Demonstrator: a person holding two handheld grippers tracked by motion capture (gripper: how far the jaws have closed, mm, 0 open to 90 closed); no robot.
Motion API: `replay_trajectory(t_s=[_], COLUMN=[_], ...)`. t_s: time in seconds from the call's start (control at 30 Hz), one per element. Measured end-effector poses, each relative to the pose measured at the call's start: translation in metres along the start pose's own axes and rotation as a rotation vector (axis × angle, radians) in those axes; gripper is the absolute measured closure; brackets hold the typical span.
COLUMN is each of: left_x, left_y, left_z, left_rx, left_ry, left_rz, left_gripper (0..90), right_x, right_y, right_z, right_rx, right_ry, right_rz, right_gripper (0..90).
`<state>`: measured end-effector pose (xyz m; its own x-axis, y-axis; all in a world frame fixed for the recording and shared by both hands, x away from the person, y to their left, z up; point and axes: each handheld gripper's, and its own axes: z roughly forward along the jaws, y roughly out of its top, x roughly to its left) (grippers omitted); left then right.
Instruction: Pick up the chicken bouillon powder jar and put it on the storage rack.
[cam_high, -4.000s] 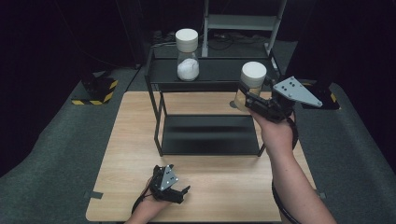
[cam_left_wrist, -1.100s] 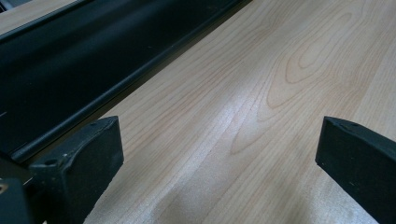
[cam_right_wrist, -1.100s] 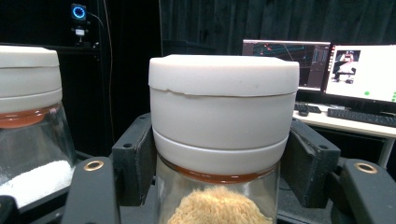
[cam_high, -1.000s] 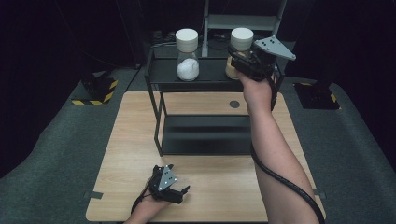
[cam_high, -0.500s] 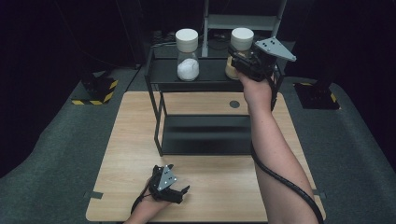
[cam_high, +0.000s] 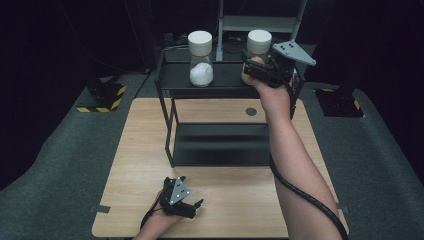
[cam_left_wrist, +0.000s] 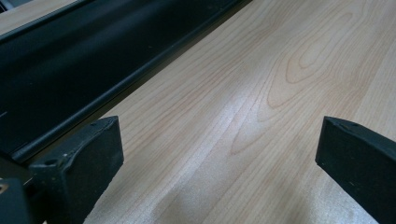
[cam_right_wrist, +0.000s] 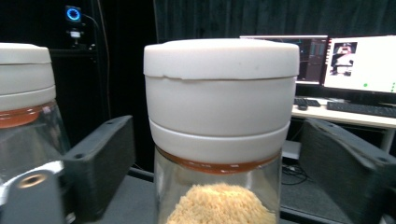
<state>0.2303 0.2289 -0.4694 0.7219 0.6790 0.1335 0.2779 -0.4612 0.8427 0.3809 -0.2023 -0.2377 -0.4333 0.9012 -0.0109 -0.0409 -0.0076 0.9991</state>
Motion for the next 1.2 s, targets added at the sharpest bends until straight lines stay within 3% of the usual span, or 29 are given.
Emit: replay_trajectory(t_s=[0.17, 0.77, 1.2], left_x=[0.000, -0.003, -0.004], left_y=[0.000, 0.001, 0.002], left_z=[0.000, 0.001, 0.001], left_rx=[-0.001, 0.007, 0.011], left_ry=[-0.003, 0.007, 0.010], left_rz=[0.000, 0.018, 0.018], left_gripper=[1.1, 1.1, 1.1], right_x=[-0.003, -0.001, 0.008], right_y=[-0.001, -0.003, -0.009], right_z=[-0.003, -0.025, -0.059], right_rx=[-0.003, 0.004, -0.007], right_ry=[0.008, 0.029, 0.044], right_rz=[0.000, -0.017, -0.060], right_gripper=[0.0, 0.0, 0.0])
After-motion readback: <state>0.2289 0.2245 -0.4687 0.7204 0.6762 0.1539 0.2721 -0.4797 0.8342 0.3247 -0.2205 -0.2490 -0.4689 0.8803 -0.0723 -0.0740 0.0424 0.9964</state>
